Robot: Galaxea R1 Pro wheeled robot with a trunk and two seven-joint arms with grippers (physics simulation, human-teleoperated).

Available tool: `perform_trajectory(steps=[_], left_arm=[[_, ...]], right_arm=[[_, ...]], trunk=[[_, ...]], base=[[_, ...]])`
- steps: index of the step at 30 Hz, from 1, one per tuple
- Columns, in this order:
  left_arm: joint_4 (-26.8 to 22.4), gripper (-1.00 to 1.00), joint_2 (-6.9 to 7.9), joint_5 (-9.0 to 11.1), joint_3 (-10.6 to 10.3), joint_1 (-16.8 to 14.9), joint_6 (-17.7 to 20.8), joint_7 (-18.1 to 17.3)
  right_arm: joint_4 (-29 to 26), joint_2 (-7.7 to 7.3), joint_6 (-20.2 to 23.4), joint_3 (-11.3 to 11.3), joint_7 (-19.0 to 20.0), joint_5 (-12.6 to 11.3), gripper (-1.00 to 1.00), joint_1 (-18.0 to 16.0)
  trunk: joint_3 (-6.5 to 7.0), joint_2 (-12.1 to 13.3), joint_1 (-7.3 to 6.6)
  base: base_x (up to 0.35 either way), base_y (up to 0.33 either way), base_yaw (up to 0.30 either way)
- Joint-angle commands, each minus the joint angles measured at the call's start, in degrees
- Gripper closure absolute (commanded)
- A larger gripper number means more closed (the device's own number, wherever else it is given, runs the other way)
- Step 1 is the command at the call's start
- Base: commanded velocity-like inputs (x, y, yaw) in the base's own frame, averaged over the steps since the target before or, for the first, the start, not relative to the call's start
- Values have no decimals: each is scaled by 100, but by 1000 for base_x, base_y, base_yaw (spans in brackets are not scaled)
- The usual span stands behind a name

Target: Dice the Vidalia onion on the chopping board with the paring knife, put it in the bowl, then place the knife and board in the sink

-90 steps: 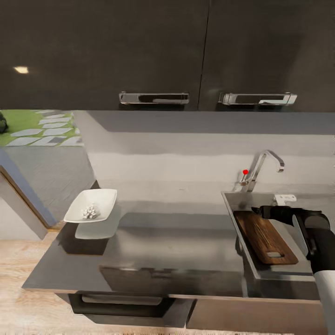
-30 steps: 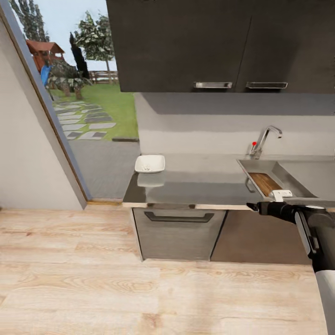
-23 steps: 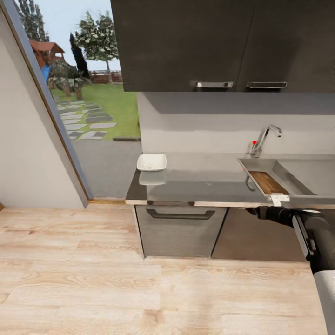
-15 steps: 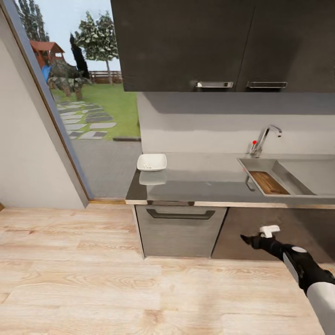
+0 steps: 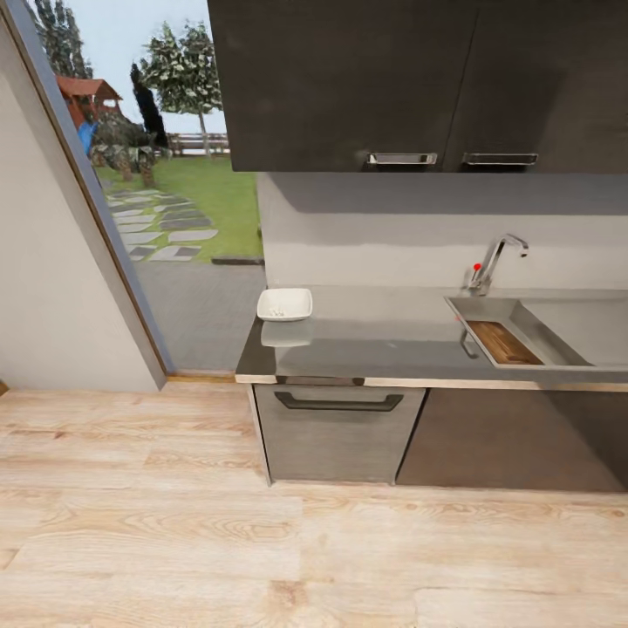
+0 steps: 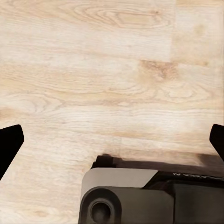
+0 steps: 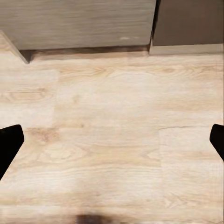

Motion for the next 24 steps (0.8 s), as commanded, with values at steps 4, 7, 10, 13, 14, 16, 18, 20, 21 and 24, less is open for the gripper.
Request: perform_trajectory(steps=[4,7,10,13,14,16,18,20,21,24], left_arm=[[57,-100,51,53,-56,-6,-21,25],[57,-100,90,53,-56,-5,-26,26],[52,-100,160,53,-56,-4,-29,25],[51,-100,191,53,-56,-6,-34,28],[50,-100,198,53,-56,-6,-36,32],[46,-100,246,54,-47,-5,-38,44],[42,-100,321,61,-31,-3,-66,54],[38,-100,360,67,-28,-6,-98,59],[37,-100,368,68,-32,-6,-119,60],[53,-100,381,79,-37,-6,-424,76]], right_arm=[[-95,101,-351,-100,-664,9,-100,217],[-99,95,-360,-114,-720,-4,-100,217],[-100,89,-361,-116,-727,-6,-100,217],[-100,65,-361,-122,-728,-7,-100,217],[-103,44,-361,-125,-729,-7,-100,217],[-107,-29,-361,-131,-732,-7,-100,217],[-108,-96,-361,-133,-736,-7,-100,217],[-111,-120,-361,-134,-736,-7,-100,217],[-110,-125,-361,-134,-736,-7,-100,217],[-109,-124,-361,-134,-736,-7,-100,217]], trunk=[[-10,-10,4],[-2,-10,4],[21,-10,4],[47,-10,4],[56,-10,4],[75,-10,4],[93,-10,4],[111,-10,4],[120,-10,4],[147,-10,4]], base=[[0,0,0],[0,0,0],[0,0,0],[0,0,0],[0,0,0],[0,0,0],[0,0,0],[0,0,0],[0,0,0],[0,0,0]])
